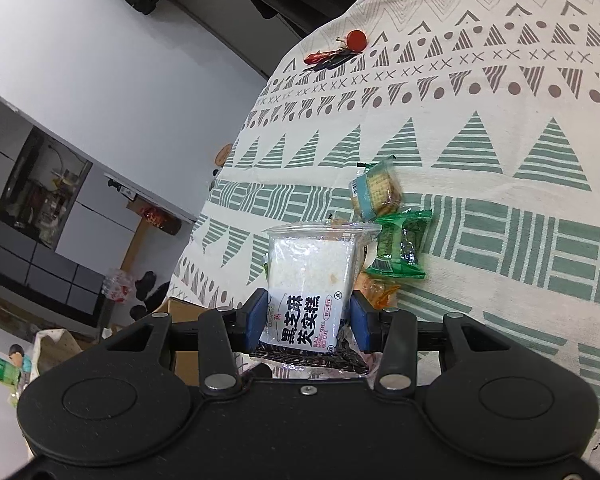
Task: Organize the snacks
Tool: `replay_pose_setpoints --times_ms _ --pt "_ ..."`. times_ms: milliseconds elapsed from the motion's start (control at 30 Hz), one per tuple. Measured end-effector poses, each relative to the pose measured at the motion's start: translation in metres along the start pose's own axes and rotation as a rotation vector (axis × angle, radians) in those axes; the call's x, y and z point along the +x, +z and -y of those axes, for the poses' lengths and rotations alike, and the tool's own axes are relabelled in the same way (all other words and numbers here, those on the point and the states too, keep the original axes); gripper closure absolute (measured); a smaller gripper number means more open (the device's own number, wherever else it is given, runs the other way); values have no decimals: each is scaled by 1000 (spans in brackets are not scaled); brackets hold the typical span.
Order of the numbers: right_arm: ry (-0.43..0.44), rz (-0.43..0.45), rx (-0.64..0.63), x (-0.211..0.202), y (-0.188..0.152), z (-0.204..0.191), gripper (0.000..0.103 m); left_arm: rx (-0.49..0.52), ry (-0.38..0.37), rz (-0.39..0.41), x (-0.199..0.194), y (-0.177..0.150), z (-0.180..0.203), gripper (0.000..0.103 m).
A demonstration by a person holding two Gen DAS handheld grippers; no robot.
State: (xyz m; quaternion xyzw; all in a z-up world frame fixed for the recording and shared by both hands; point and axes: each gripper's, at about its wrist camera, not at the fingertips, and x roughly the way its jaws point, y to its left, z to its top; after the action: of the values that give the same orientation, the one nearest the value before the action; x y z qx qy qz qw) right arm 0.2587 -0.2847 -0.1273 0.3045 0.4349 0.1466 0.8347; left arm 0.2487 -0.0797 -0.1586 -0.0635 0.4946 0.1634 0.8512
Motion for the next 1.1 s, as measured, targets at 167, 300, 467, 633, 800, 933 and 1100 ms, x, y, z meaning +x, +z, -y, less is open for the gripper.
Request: replay_pose_setpoints --times_ms 167,300,467,633,800,933,1100 --pt "13 -3 18 0 1 4 60 45 67 14 11 -4 5 49" --pt "20 -9 24 1 2 7 60 74 108 0 21 -8 12 49" --pt "13 -13 27 4 3 9 60 31 83 -10 31 -11 5 51" --pt "15 -17 17 6 2 7 60 -37 -7 -23 32 -10 -6 76" --pt "10 -23 1 10 1 3 60 -63 -54 -35 30 -9 -10 85" --pt "4 -21 -14 11 0 -1 60 -65 -98 -18 18 -7 -10 85" --pt "7 -20 -42 15 -3 -12 60 -75 -143 21 -4 4 -16 85"
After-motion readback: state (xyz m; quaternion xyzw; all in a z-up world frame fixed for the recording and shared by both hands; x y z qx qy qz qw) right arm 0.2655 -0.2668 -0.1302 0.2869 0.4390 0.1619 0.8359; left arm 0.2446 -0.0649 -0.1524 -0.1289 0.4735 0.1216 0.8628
